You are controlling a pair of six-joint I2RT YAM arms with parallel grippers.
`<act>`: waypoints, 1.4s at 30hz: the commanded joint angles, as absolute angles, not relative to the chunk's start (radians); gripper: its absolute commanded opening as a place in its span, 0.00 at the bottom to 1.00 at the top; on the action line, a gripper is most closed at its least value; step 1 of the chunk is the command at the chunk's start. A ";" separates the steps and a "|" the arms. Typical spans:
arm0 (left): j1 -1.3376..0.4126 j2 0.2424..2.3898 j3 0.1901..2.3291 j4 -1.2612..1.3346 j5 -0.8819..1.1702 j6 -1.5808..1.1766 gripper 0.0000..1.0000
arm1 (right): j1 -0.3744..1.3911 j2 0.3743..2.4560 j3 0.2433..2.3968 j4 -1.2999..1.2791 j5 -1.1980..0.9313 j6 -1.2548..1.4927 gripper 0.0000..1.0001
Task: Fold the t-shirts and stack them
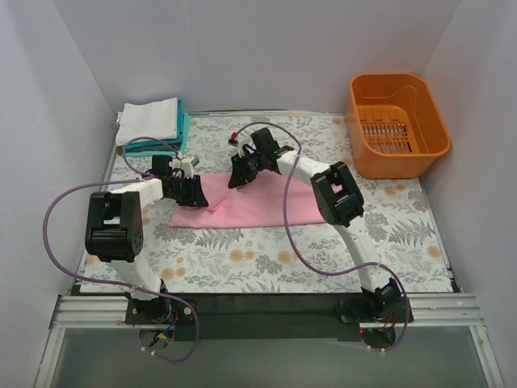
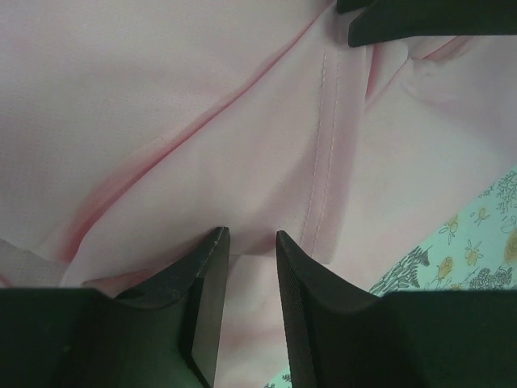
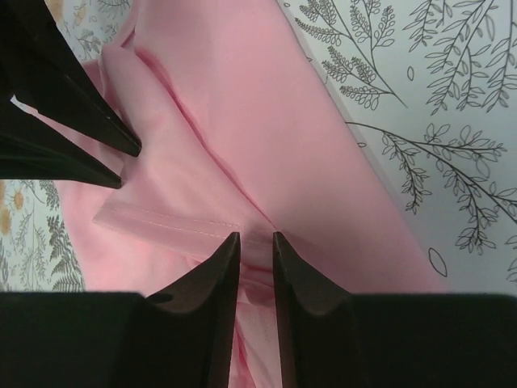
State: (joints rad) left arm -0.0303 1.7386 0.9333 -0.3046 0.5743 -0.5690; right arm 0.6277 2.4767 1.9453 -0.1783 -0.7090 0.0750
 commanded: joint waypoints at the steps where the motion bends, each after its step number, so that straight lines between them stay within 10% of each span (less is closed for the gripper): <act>1: -0.015 1.756 0.931 -0.334 0.526 -0.569 0.30 | 0.618 2.433 1.942 -0.172 -0.670 0.045 0.26; 11: -0.018 1.470 0.951 -0.377 0.558 -0.618 0.36 | 0.496 1.990 1.754 -0.429 -0.465 -0.296 0.46; 32: -0.029 1.568 0.871 -0.345 0.198 -0.877 0.18 | 0.284 1.991 1.375 -0.620 -0.201 -0.531 0.15; 42: -0.070 2.041 1.293 -0.359 0.221 -0.763 0.17 | 0.368 1.737 1.031 -0.781 -0.424 -0.555 0.14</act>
State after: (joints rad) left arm -0.0372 1.8580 1.1282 -0.3588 0.2493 -0.8394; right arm 0.2993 1.8023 1.1431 -0.6083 -0.2916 -0.5362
